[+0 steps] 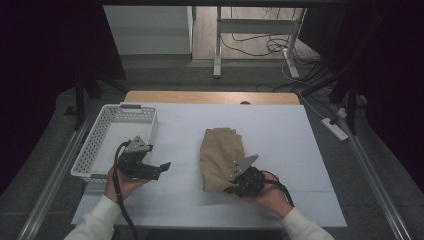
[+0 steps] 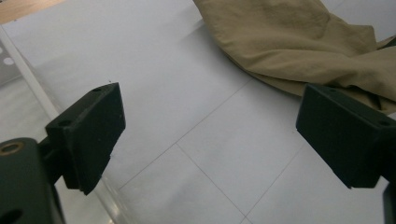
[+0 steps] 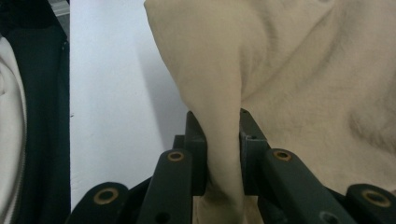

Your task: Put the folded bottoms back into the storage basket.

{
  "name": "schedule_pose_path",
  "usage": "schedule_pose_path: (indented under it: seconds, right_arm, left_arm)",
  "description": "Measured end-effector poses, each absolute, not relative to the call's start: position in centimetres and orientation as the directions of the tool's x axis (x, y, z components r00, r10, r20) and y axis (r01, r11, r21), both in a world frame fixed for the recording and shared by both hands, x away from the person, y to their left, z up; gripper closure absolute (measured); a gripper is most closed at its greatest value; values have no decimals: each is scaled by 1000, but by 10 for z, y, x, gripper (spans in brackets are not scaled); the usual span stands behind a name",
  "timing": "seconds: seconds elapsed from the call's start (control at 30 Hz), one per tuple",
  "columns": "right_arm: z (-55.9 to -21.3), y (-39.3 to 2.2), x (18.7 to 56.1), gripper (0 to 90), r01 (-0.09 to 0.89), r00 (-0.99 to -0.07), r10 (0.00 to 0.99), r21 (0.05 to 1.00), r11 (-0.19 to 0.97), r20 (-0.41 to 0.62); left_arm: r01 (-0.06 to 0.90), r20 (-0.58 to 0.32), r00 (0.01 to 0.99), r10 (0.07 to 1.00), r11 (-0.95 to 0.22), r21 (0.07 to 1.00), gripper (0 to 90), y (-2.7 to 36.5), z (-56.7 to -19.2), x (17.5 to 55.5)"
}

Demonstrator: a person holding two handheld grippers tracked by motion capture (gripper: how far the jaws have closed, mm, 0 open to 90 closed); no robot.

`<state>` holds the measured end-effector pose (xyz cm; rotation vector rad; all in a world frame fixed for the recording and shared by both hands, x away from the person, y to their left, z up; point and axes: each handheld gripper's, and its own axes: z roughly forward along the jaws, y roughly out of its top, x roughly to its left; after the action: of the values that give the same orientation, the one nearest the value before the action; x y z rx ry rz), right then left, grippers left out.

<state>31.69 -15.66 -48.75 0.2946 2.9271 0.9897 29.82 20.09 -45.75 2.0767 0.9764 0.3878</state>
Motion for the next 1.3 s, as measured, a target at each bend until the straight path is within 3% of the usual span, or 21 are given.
schedule_pose_path:
  seconds: [0.6,1.3]
  right_arm:
    - [-491,-158,319,781,176,-980,193,618,766,40]
    - [-490,-158,318,781,191,-976,213,631,752,42]
  left_arm:
    - [494,-77,705,705,-411,766,92,155,-444,340]
    - [513,-130,722,679,-401,759,92,128,-443,380]
